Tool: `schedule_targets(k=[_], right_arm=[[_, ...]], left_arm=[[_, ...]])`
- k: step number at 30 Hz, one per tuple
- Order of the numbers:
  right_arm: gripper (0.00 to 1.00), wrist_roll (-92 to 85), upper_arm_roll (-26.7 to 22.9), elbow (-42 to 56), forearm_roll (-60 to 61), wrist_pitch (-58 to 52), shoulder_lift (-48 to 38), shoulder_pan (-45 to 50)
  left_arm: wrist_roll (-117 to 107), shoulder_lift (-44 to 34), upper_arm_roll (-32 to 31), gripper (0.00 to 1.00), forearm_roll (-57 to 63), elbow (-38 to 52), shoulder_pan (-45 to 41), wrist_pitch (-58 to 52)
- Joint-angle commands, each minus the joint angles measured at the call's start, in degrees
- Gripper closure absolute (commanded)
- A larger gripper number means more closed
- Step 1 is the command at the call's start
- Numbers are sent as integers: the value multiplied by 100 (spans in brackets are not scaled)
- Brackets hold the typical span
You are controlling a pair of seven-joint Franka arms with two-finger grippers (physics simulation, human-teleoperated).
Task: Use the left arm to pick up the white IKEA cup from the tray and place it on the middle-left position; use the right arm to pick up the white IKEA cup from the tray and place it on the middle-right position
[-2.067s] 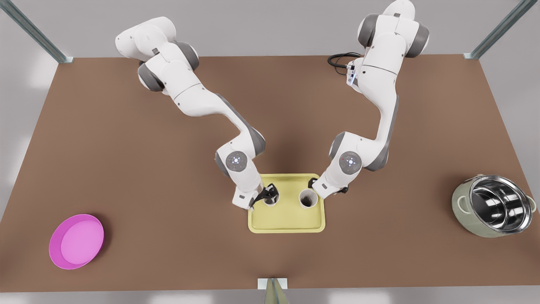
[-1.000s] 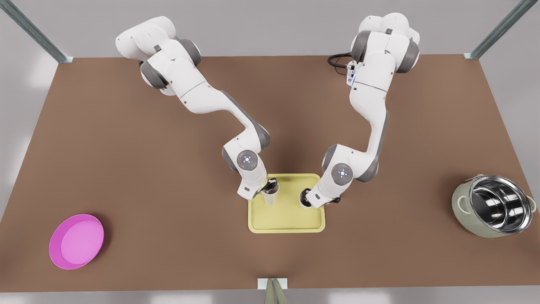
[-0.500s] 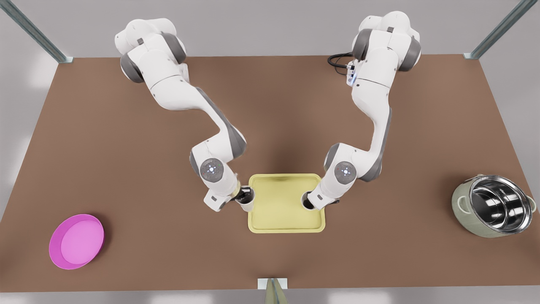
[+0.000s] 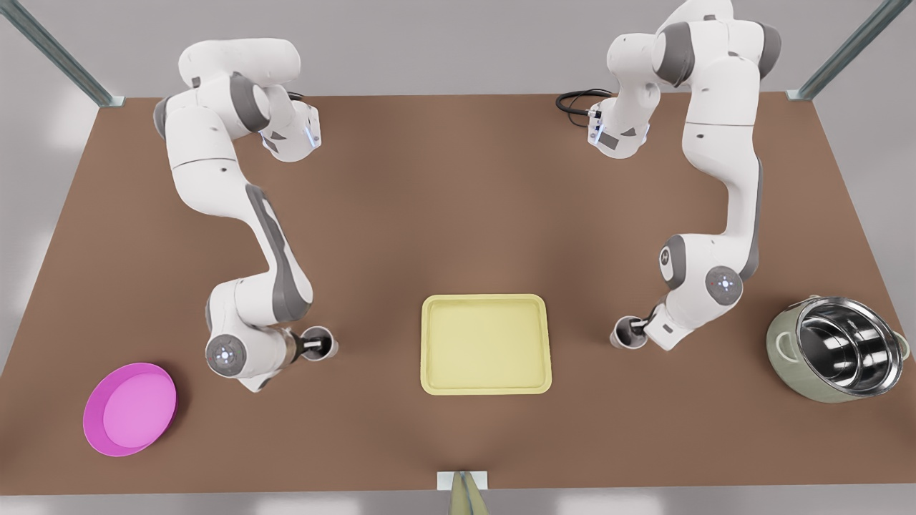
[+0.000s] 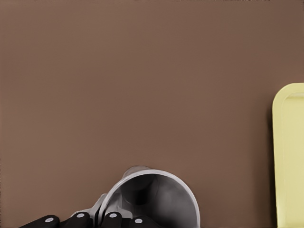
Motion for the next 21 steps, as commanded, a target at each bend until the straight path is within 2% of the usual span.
schedule_targets(k=[1,6,9,10,11,15,16,19,20,21], right_arm=[[92,-1930,-85,3,-127,-164,37,-44],[92,-1992,-234,55,-355,372,72,-44],[92,-1930,-261,143,-338,583,54,-44],[92,-1930,-252,143,-346,627,63,-44],[92,-1913,-243,134,-338,627,72,-44],[92,-1904,-234,126,-338,996,247,-35],[92,-1904,-234,126,-338,1005,256,-35],[92,-1913,-234,126,-338,1084,335,-35],[92,-1913,-234,126,-338,1093,335,-35],[92,-1904,-234,108,-338,1233,344,-35]], left_arm=[[2448,-8,-1,86,-85,-54,5,830],[2483,-17,-1,86,-85,-546,5,1577],[2439,-17,-1,86,-94,-555,5,1577],[2456,-17,-1,52,-94,-537,5,1577],[2474,-17,-1,0,-94,-520,5,1568],[2430,-140,-1,0,-94,-546,5,1489],[2413,-421,8,0,-94,-564,14,919],[1412,-1538,122,0,-76,-274,23,-1946],[59,-1477,219,0,-76,630,23,-3097],[-593,-1424,219,0,-76,1501,111,-3774]])
